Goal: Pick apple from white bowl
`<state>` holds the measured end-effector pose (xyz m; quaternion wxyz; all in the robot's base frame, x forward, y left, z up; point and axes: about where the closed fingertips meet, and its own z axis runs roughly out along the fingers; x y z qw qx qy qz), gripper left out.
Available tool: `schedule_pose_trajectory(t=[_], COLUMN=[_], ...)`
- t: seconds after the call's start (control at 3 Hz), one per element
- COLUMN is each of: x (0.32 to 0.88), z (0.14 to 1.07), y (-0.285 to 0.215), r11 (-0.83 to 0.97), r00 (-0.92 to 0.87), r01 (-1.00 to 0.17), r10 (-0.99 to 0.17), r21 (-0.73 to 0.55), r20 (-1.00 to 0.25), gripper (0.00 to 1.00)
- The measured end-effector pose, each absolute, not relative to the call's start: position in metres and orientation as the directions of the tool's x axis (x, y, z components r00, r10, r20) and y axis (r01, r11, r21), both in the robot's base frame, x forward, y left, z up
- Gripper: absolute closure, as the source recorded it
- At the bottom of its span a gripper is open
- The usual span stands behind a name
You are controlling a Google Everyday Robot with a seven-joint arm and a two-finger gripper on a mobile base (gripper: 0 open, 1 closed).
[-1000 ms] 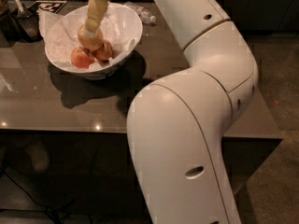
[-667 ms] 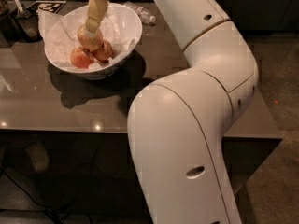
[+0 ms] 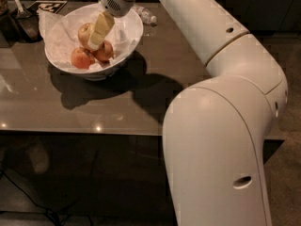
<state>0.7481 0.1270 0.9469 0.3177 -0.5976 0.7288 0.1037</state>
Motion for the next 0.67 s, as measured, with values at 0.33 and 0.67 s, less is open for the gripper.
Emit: schedule_pose_trajectory(t=[0.33,0.67], x=[0.7482,0.7455], z=[0.9461,0.9387], y=[0.1273,0.1331], r11=[0.264,0.272], r00=[-0.084,-0.095], r01=[-0.937,-0.944], r10=[-0.805,-0.766], r21=[-0.228,-0.187], r20=[-0.588,-0.636], gripper=[0.0,0.0])
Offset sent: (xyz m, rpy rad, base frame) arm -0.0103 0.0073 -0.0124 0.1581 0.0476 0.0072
